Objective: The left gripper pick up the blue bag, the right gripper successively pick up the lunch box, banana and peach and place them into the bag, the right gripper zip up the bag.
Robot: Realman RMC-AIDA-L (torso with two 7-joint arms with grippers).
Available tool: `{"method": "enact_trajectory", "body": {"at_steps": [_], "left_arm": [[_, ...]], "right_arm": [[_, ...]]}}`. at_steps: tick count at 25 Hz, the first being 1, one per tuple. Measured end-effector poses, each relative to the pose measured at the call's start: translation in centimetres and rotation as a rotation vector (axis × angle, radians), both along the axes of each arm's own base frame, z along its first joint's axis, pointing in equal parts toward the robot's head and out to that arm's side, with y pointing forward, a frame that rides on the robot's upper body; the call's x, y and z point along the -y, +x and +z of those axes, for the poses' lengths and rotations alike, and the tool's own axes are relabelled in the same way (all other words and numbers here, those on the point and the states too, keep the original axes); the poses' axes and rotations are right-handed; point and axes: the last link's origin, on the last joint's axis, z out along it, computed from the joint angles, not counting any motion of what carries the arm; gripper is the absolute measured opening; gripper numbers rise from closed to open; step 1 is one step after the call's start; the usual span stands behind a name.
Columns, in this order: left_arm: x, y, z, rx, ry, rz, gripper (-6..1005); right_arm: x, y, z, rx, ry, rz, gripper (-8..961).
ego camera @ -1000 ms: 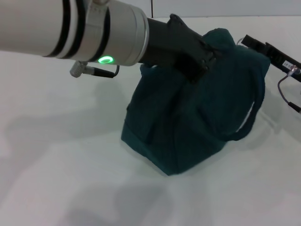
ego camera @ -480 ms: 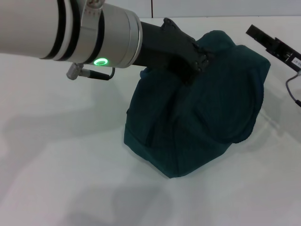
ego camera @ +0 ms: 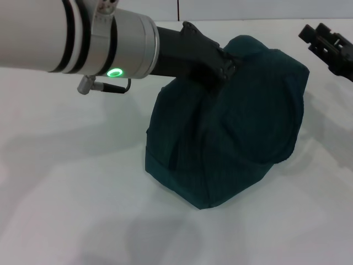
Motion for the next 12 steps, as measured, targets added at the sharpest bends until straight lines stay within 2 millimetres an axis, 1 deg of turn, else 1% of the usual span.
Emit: {"method": "enact_trajectory", "body": {"at_steps": [4,7,9,12], "left_arm": [[0.0,0.0,0.8,0.076,0.002,0.003,34],[0.0,0.1,1.3,0.120,0.000,-0.003,81],[0.0,-0.1,2.0,0.191,0.009,-0.018,113],[-0.1,-0.4,2.2,0.238,0.004,-0.027,160]], "right_arm": [[0.8,0.6,0.6,0.021,0.053,0.017,455],[1.1,1.0,1.0,0.028,0.066,0.013,574],[1.3,1.2,1.2,0.032,0.070,0.013,654],[1.6,1.5,1.6,0.040,0.081,0.016,876]]}}
